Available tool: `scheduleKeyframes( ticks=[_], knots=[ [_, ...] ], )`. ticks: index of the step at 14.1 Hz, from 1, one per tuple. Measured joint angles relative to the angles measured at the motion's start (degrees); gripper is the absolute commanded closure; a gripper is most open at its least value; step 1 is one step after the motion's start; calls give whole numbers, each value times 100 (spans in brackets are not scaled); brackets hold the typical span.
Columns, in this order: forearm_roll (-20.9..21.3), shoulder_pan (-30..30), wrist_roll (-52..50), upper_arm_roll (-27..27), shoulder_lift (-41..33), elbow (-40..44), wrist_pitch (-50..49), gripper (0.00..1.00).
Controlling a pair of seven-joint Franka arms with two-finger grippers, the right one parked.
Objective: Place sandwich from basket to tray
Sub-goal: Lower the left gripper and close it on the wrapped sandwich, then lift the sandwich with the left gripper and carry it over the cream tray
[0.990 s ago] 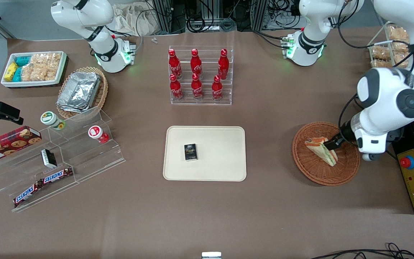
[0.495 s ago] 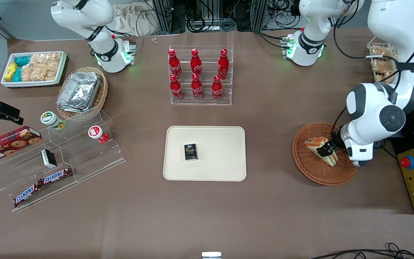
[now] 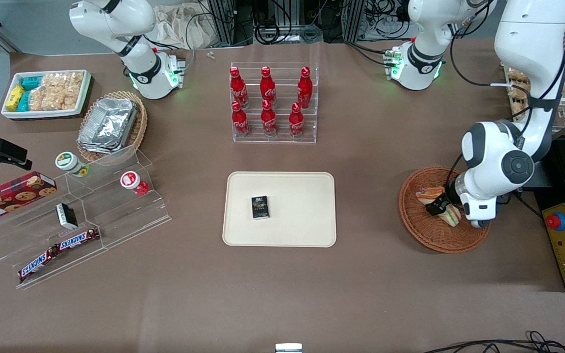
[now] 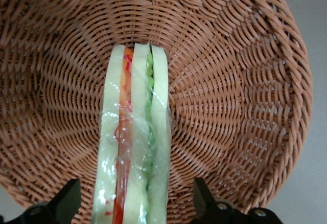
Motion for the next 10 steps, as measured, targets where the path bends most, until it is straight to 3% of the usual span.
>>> scheduleKeyframes(
  ticks=[1,2,4,8,10],
  knots=[
    [0,0,-13,5,27,0,26,65],
    [0,0,-30,22,45,0,42,77],
    [1,2,-34,81,58,0,62,94],
    [18,2,-34,95,-60,40,-30,99],
    [48,-2,-23,88,-383,194,-582,99]
  ],
)
